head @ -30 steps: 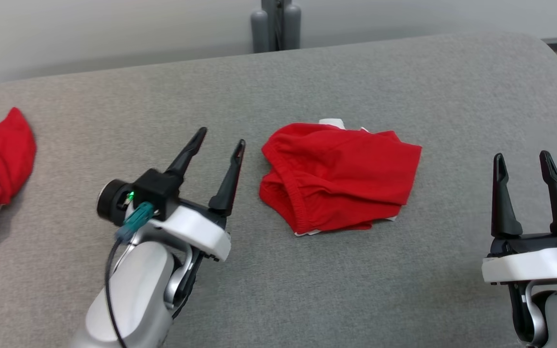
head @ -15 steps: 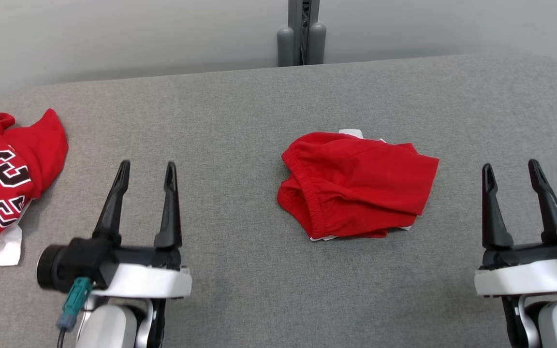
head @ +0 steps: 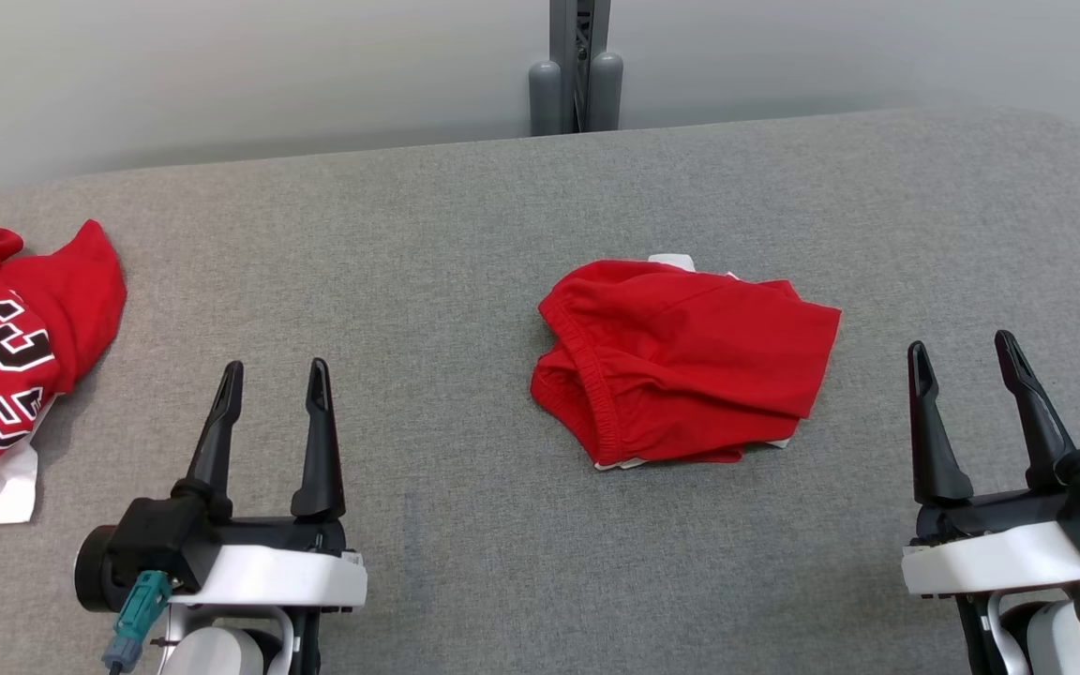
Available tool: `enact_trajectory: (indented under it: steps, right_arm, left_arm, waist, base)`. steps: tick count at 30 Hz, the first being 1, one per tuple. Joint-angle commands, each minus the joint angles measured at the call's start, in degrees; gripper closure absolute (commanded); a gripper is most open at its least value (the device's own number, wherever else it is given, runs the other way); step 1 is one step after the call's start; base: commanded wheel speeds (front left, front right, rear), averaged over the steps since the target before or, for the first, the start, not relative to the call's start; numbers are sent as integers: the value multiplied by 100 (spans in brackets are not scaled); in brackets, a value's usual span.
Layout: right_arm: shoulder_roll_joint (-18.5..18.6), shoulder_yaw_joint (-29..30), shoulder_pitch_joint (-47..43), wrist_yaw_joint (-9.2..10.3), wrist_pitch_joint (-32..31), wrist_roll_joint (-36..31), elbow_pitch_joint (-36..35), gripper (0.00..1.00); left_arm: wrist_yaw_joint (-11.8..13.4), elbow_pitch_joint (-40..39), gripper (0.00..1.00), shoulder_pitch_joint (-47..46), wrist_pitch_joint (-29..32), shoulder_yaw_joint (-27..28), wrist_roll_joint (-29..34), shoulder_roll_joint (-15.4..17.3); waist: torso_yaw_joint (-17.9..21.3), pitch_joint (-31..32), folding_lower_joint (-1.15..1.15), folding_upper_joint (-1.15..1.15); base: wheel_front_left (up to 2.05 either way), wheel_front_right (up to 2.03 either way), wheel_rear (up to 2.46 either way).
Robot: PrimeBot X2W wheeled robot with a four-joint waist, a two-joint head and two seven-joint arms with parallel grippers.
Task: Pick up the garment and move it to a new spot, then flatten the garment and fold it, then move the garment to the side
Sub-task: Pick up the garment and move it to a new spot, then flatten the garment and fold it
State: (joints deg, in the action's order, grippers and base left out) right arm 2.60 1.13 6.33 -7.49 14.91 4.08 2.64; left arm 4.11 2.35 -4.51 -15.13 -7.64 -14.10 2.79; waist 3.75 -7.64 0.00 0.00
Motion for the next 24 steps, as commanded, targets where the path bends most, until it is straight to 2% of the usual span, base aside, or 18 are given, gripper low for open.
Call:
enact_trajectory:
  steps: [1,4,7,12,14,21,24]
  right_arm:
    - [38,-9,-20,-1,25,3,0,0]
    - [38,-13,-1,-1,25,2,4,0]
    - [38,-4,13,-1,25,3,7,0]
    - [37,-22,105,-1,25,35,20,0]
    - [37,-58,157,-1,25,48,34,0]
    - [37,-122,280,-1,25,97,43,0]
    - [37,-149,335,-1,25,129,47,0]
  left_arm:
    - [35,6,0,-84,0,43,-25,20]
    - [8,87,0,-72,0,49,-106,20]
    - [-167,180,0,-143,0,-104,-254,17]
    - [-817,671,0,-363,1,-820,-181,20]
    - [-1057,1158,0,-582,1,-1407,-77,21]
    - [-1163,2416,0,-1245,1,-2332,-281,18]
    - [-1158,2867,0,-1643,0,-2796,-576,34]
  waist:
    - [10,-2,0,0]
    - [23,-19,0,0]
    - [40,-78,0,0]
    - [122,-269,0,0]
    - [197,-409,0,0]
    - [417,-661,0,0]
    - [530,-781,0,0]
  base:
    - [0,0,0]
    - [0,0,0]
    - [0,0,0]
    - [0,0,0]
    - [0,0,0]
    - [0,0,0]
    - [0,0,0]
